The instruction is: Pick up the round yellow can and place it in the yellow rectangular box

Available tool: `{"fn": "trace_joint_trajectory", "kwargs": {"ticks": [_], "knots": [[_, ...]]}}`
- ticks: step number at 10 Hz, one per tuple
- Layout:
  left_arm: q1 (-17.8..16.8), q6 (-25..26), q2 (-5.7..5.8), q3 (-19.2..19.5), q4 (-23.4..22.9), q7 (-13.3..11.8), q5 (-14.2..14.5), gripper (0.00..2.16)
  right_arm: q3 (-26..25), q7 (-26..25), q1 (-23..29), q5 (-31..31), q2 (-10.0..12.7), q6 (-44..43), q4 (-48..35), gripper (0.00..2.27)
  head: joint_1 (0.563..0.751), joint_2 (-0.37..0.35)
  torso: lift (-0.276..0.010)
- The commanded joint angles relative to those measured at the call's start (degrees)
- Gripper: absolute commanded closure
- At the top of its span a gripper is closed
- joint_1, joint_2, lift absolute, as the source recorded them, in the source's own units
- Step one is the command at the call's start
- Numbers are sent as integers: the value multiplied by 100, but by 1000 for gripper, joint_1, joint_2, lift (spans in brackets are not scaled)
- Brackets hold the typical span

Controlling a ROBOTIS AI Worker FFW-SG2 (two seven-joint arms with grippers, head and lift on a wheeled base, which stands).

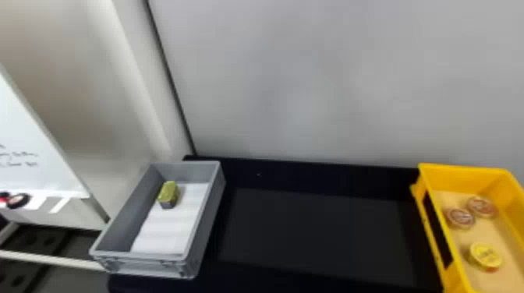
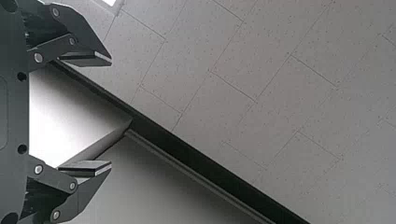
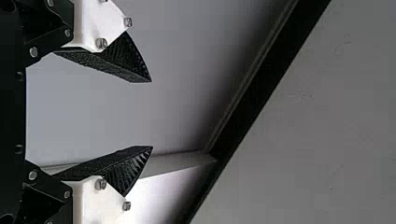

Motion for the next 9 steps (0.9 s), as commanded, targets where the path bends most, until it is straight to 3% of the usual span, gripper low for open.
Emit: {"fn": "trace_joint_trajectory", "kwargs": {"ticks": [1,2,9], "knots": [[54,22,-3,55,-8,1,0,450,76,-8,-4,656,-48,-377,93,391,640,167,0],[54,40,-3,55,-8,1,0,450,128,-35,-4,929,-110,-465,93,412,640,167,0],[27,66,23,46,-26,1,0,450,190,97,-101,929,-180,-474,93,501,640,167,0]]}}
